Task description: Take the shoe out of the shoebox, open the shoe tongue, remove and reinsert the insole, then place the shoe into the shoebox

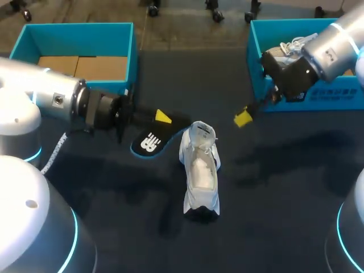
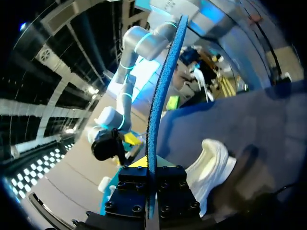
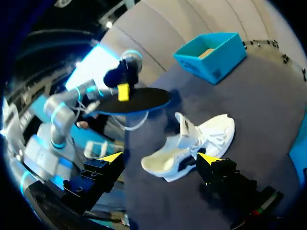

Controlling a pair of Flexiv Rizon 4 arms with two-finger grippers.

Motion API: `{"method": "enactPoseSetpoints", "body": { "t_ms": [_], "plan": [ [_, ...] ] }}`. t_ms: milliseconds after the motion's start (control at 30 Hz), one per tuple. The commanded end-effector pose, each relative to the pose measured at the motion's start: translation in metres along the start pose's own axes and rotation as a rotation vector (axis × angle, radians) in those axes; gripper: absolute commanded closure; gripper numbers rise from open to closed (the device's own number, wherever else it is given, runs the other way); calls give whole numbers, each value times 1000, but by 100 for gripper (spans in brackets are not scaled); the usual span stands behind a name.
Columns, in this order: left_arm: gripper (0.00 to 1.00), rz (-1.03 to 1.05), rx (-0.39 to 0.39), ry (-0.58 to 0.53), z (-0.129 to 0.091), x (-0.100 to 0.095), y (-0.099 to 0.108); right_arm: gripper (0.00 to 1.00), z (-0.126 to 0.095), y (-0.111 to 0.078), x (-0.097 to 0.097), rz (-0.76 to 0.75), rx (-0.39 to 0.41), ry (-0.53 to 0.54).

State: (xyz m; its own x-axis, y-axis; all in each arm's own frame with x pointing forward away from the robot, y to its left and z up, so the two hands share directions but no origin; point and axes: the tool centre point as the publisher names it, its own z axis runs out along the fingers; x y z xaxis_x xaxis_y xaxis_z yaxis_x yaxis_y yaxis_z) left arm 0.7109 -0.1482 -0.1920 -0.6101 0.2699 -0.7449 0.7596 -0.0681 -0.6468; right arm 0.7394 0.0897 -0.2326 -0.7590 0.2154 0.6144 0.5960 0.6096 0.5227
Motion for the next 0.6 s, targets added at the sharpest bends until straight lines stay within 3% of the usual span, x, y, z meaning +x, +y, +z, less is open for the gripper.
{"method": "enactPoseSetpoints", "body": {
  "t_ms": [33, 367, 600],
  "plan": [
    [100, -46, 29, 21, -10, 8, -20, 0, 3, -4, 8, -249, 126, -240],
    [100, -46, 29, 21, -10, 8, -20, 0, 3, -4, 8, -249, 126, -240],
    [100, -151, 9, -1, 15, 42, -50, 0, 14, -7, 4, -321, 229, -293]
  ]
}}
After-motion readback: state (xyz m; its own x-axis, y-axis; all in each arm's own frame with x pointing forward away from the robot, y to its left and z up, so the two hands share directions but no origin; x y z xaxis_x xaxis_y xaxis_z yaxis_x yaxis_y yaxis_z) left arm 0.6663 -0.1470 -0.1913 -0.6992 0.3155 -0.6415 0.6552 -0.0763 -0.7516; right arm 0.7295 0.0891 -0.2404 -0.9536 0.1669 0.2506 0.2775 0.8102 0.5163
